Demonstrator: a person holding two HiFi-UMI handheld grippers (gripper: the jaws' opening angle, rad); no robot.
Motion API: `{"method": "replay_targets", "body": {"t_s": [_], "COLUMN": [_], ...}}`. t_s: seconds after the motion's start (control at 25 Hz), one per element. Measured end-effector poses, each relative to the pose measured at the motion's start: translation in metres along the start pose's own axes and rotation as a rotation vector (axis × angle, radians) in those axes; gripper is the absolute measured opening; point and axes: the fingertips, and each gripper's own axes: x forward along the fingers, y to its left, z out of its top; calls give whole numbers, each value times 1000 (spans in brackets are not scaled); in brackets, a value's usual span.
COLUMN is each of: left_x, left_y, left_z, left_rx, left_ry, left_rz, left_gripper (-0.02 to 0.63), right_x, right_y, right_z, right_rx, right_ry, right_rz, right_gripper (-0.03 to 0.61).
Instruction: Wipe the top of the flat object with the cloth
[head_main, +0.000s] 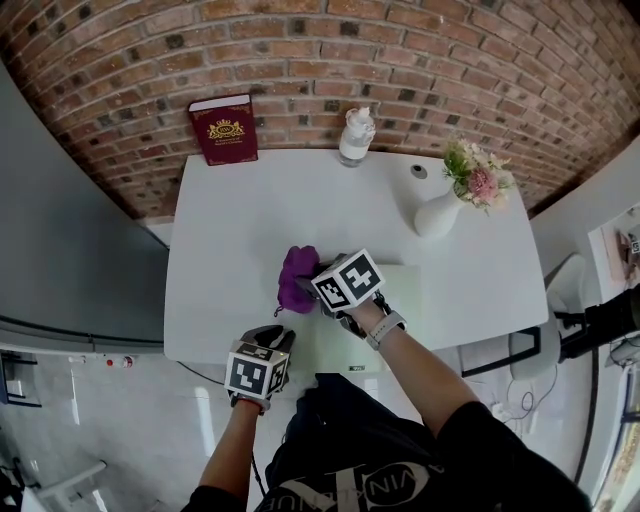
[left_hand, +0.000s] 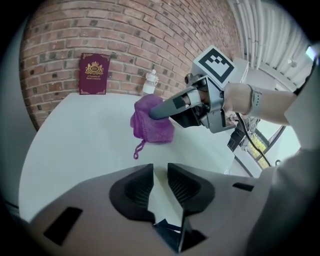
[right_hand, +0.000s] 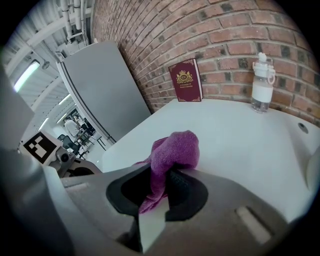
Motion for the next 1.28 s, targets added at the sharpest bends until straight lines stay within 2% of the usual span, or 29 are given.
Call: {"method": "replay_targets", "body": {"t_s": [0.16, 0.64, 1.08, 1.2, 1.28], "left_x": [-1, 0, 0, 0, -3], "left_y": [0, 2, 2, 2, 2], "left_z": [-1, -2, 1, 2, 6], "left_rx": [12, -29, -53, -105, -142], "left_ry": [-7, -37, -68, -99, -167], "left_rz": [35, 7, -17, -59, -107], "left_gripper": [84, 83, 83, 83, 84], "right_x": [-20, -111, -183, -197, -211], "right_y": [-23, -107, -167, -178, -181], "right_z": [-13, -78, -132, -143, -144], "right_rx": [35, 253, 413, 411, 344], "right_ry": [22, 2, -38, -35, -24], "right_rz": [-32, -141, -287, -349, -437], "right_gripper": [59, 60, 60, 59, 60]}}
